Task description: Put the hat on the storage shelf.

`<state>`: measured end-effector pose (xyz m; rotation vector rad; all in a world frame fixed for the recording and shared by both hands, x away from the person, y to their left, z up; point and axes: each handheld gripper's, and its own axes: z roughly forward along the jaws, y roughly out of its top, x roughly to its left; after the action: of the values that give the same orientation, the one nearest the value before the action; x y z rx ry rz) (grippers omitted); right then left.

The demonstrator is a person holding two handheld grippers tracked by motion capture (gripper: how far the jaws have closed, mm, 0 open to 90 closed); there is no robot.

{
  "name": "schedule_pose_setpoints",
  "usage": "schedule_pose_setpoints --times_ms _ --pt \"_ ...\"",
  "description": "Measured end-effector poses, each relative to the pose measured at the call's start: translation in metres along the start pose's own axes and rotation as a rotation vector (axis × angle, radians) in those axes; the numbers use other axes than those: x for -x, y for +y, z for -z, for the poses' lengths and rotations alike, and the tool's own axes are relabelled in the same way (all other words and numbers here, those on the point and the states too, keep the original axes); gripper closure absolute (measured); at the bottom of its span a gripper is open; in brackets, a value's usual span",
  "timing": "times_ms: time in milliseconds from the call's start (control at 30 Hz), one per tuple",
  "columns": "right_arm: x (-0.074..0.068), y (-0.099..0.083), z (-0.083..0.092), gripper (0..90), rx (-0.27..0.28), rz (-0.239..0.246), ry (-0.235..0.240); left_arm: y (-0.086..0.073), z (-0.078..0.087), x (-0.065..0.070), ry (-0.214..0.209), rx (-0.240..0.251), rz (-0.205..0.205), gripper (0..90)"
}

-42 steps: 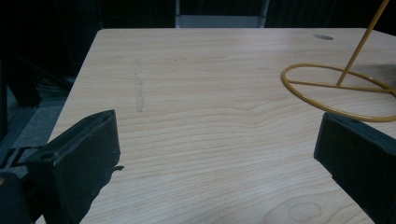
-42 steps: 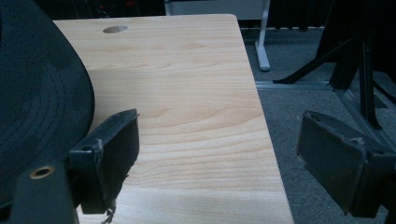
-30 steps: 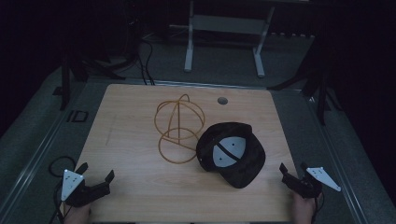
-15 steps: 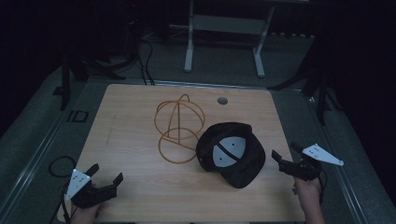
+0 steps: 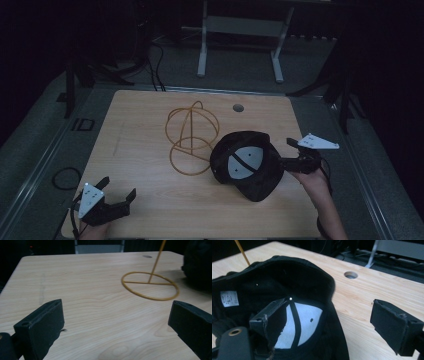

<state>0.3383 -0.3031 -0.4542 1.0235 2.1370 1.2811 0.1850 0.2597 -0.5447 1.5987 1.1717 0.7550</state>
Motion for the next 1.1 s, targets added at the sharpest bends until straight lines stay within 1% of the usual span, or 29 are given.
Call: schedule_pose_setpoints --times_ms 33,67,100,133,167,200,233,267,300,333,367,400,433,467,500,533,567,600,633,667,733,767,833,900,933,967,1000,1033,1100 --pt "0.000 0.003 -0.004 14.8 -0.008 0.007 -0.001 0.000 0.000 0.001 -0.008 -0.002 -0.008 1.0" --pt "-0.001 0.007 -0.012 21.4 -0.026 0.033 0.002 0.001 0.000 0.002 -0.010 -0.003 -0.015 1.0" --pt "-0.002 0.010 -0.015 21.5 -0.033 0.048 -0.007 0.001 0.000 0.003 -0.023 -0.001 -0.017 1.0" --pt "-0.002 0.012 -0.019 22.9 -0.038 0.065 -0.005 0.001 0.000 0.003 -0.023 -0.001 -0.017 1.0" --pt "-0.003 0.015 -0.023 23.6 -0.045 0.072 -0.008 0.001 0.000 0.004 -0.024 -0.003 -0.019 1.0" --pt "-0.003 0.015 -0.023 23.6 -0.045 0.072 -0.008 0.001 0.000 0.005 -0.032 0.001 -0.016 1.0" --pt "-0.003 0.017 -0.026 24.6 -0.052 0.077 -0.011 0.001 0.000 0.005 -0.037 -0.002 -0.017 1.0" --pt "-0.002 0.021 -0.035 30.0 -0.073 0.098 -0.010 0.002 0.000 0.006 -0.038 -0.002 -0.019 1.0" --pt "-0.002 0.021 -0.035 30.0 -0.073 0.098 -0.010 0.002 0.000 0.006 -0.045 0.000 -0.017 1.0" --pt "-0.001 0.024 -0.039 30.6 -0.078 0.101 -0.005 0.002 0.001 0.006 -0.049 -0.001 -0.017 1.0" --pt "-0.001 0.027 -0.047 32.4 -0.098 0.121 -0.007 0.002 0.001 0.006 -0.050 0.001 -0.020 1.0" --pt "-0.002 0.029 -0.052 32.6 -0.111 0.133 -0.017 0.002 0.001 0.006 -0.051 0.005 -0.018 1.0" --pt "-0.002 0.029 -0.052 32.6 -0.111 0.133 -0.017 0.002 0.001 0.005 -0.051 0.007 -0.017 1.0" --pt "-0.001 0.032 -0.060 32.7 -0.132 0.130 -0.008 0.002 0.000 0.005 -0.050 0.008 -0.017 1.0" --pt "-0.001 0.034 -0.065 33.4 -0.147 0.133 -0.011 0.002 0.000 0.005 -0.053 0.008 -0.014 1.0" --pt "-0.001 0.034 -0.065 33.4 -0.147 0.133 -0.011 0.002 -0.001 0.005 -0.054 0.009 -0.011 1.0" --pt "-0.001 0.035 -0.073 34.9 -0.167 0.137 -0.014 0.002 -0.002 0.005 -0.055 0.006 -0.013 1.1" --pt "-0.001 0.035 -0.073 34.9 -0.167 0.137 -0.014 0.001 -0.002 0.005 -0.059 0.003 -0.014 1.1" --pt "-0.001 0.036 -0.080 38.1 -0.189 0.145 -0.009 0.001 -0.002 0.004 -0.064 0.001 -0.012 1.0" --pt "-0.001 0.036 -0.080 38.1 -0.189 0.145 -0.009 0.001 -0.002 0.004 -0.064 0.001 -0.012 1.0" --pt "-0.002 0.038 -0.086 41.2 -0.212 0.153 0.001 0.000 -0.002 0.003 -0.068 0.001 -0.005 1.0" --pt "-0.003 0.040 -0.089 44.5 -0.227 0.167 0.012 0.000 -0.003 0.002 -0.075 -0.003 0.000 1.0" --pt "-0.005 0.041 -0.091 45.7 -0.237 0.176 0.011 0.000 -0.003 0.001 -0.073 -0.003 -0.001 1.0" --pt "-0.007 0.042 -0.094 48.7 -0.254 0.195 0.007 0.000 -0.002 0.001 -0.078 0.000 0.003 1.1" --pt "-0.008 0.041 -0.096 54.7 -0.272 0.218 -0.002 0.000 -0.002 0.001 -0.076 0.001 0.004 1.0" --pt "-0.008 0.041 -0.096 54.7 -0.272 0.218 -0.002 0.000 -0.002 0.001 -0.076 0.001 0.004 1.1" --pt "-0.009 0.040 -0.097 70.2 -0.270 0.236 -0.022 0.000 -0.002 0.001 -0.079 0.002 0.008 1.0" --pt "-0.009 0.040 -0.097 70.2 -0.270 0.236 -0.022 0.000 -0.002 0.001 -0.079 0.001 0.012 1.0" --pt "-0.007 0.040 -0.095 82.0 -0.267 0.234 -0.019 -0.001 -0.002 0.000 -0.082 0.000 0.016 1.0"
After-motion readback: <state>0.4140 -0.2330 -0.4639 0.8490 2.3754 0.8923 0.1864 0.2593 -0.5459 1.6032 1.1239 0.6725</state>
